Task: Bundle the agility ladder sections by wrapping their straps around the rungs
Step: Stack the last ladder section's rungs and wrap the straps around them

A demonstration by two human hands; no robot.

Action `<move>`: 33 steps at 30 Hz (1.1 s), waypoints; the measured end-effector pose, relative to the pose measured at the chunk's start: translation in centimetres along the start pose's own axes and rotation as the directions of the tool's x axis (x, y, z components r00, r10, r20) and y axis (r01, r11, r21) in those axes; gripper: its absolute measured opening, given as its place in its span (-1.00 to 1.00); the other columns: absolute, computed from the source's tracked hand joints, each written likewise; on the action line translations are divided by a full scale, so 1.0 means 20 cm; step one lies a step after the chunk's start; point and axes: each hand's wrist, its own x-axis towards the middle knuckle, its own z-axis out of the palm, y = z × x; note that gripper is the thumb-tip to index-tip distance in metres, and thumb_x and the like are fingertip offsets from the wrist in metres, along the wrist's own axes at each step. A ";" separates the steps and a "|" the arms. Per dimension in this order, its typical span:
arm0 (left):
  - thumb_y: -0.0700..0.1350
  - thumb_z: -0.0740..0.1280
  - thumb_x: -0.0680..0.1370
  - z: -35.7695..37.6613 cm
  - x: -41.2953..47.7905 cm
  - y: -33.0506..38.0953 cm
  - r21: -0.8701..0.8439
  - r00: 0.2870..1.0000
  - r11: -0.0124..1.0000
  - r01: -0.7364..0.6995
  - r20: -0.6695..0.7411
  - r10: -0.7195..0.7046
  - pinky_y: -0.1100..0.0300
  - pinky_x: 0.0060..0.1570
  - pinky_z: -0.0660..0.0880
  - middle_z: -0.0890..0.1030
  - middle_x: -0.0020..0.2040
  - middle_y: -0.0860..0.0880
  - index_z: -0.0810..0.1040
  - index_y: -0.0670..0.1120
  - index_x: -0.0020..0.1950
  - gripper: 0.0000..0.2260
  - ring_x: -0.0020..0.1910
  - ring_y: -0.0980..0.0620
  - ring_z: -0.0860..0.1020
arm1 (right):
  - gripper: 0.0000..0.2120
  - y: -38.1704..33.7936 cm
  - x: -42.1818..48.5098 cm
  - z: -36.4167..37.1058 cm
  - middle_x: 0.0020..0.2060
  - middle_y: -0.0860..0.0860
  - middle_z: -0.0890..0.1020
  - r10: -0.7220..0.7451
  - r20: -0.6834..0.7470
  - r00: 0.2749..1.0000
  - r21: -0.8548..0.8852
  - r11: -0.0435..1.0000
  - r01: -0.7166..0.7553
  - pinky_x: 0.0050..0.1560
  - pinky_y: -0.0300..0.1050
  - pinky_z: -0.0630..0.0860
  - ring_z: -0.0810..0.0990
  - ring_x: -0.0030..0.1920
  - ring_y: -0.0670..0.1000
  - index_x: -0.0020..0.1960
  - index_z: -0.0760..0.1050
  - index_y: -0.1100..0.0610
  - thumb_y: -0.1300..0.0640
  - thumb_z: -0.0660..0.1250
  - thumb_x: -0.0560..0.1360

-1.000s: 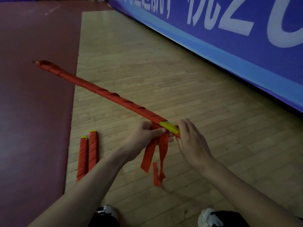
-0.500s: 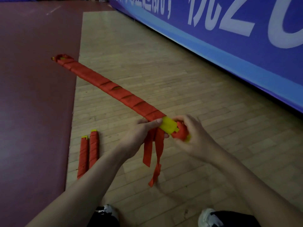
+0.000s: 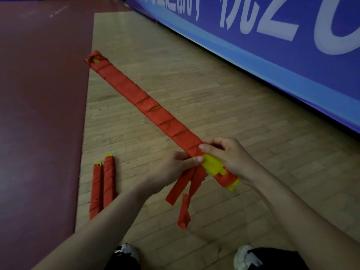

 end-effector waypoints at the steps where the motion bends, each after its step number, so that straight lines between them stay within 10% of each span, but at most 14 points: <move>1: 0.00 0.36 0.54 0.00 0.00 0.00 0.085 0.998 0.996 -0.003 -0.060 0.008 0.11 -0.04 0.56 0.70 -0.10 -0.13 0.65 -0.15 0.02 -0.77 -0.09 -0.05 0.66 | -0.84 0.01 0.00 0.00 -0.15 0.07 0.68 -0.027 -0.009 1.000 -0.051 0.998 0.027 -0.05 0.00 0.55 0.63 -0.13 -0.04 -0.01 0.63 0.19 0.10 0.40 0.49; 7: 0.37 0.38 0.33 0.01 -0.03 0.02 0.759 0.858 0.634 0.146 -0.416 0.301 0.26 -0.45 0.30 0.54 -0.38 0.11 0.50 0.02 -0.27 -0.58 -0.38 0.18 0.49 | -0.86 0.03 0.01 0.02 -0.24 0.01 0.67 -0.071 -0.061 0.996 -0.245 0.968 0.054 -0.08 -0.06 0.54 0.65 -0.20 -0.01 -0.04 0.63 0.14 0.07 0.39 0.50; 12: 0.07 0.53 0.34 -0.11 0.02 0.02 0.949 0.634 0.258 -0.180 -0.088 0.768 0.15 -0.05 0.44 0.54 -0.08 0.04 0.56 -0.05 0.03 -0.64 -0.05 -0.06 0.53 | -0.96 0.03 0.00 0.02 -0.09 -0.01 0.61 -0.150 -0.027 0.988 -0.459 0.880 0.121 -0.02 -0.11 0.52 0.60 -0.08 -0.03 -0.11 0.57 0.04 0.09 0.38 0.51; 14: 0.12 0.51 0.34 -0.17 0.04 0.01 0.980 0.701 0.096 -0.174 0.055 0.711 -0.15 0.37 0.23 0.55 0.17 -0.05 0.52 -0.03 0.27 -0.44 0.22 -0.11 0.48 | -0.94 0.03 -0.01 0.01 -0.07 -0.05 0.57 -0.162 0.040 0.986 -0.545 0.823 0.157 0.04 -0.13 0.51 0.56 -0.03 -0.06 -0.06 0.57 0.06 0.08 0.37 0.51; 17: 0.25 0.37 0.42 -0.19 0.02 0.02 0.979 0.879 0.016 -0.206 0.178 0.443 -0.11 0.48 -0.21 0.57 0.22 0.06 0.47 0.07 0.33 -0.47 0.28 0.04 0.49 | -0.97 0.02 -0.03 0.00 -0.09 -0.13 0.54 -0.168 0.145 0.975 -0.541 0.812 0.220 0.05 -0.13 0.51 0.55 -0.01 -0.11 -0.06 0.58 0.02 0.08 0.38 0.51; 22: 0.27 0.26 0.51 -0.18 -0.01 0.01 0.952 0.934 0.061 -0.300 0.281 0.221 0.07 0.22 0.40 0.55 -0.01 0.13 0.46 0.09 0.12 -0.68 0.04 0.09 0.55 | -0.93 0.00 -0.04 -0.01 -0.09 -0.08 0.64 -0.004 0.359 0.933 -0.465 0.866 0.182 0.04 -0.03 0.56 0.61 -0.05 -0.11 -0.06 0.62 -0.04 0.01 0.42 0.46; 26: 0.17 0.31 0.54 -0.17 -0.03 -0.03 0.862 0.890 0.242 -0.445 0.394 0.230 0.22 -0.22 0.36 0.48 -0.09 0.13 0.49 0.04 0.03 -0.77 -0.17 0.17 0.48 | -0.55 -0.11 -0.03 -0.14 0.05 -0.01 0.67 0.244 0.543 0.803 -0.394 0.919 -0.013 0.21 0.00 0.49 0.61 0.10 -0.03 0.07 0.65 0.02 -0.27 0.40 0.35; 29: 0.06 0.40 0.51 -0.18 -0.05 0.02 0.704 0.875 0.520 -0.484 0.398 0.275 0.19 -0.25 0.49 0.50 -0.16 0.08 0.51 -0.04 -0.06 -0.80 -0.29 0.14 0.54 | -0.20 -0.11 -0.05 -0.23 -0.03 0.09 0.70 0.247 0.572 0.782 0.013 0.951 -0.310 0.07 -0.14 0.55 0.65 0.01 0.00 -0.05 0.71 0.11 -0.54 0.36 0.09; 33: -0.02 0.44 0.48 -0.20 -0.06 0.08 0.619 0.927 0.691 -0.373 0.278 0.252 0.24 -0.32 0.47 0.51 -0.35 0.12 0.49 -0.04 -0.17 -0.83 -0.39 0.12 0.53 | -0.26 -0.07 -0.03 -0.19 -0.36 0.11 0.66 0.257 0.486 0.835 0.405 0.780 -0.476 0.10 0.01 0.46 0.68 -0.25 0.02 -0.36 0.64 0.20 -0.45 0.09 0.36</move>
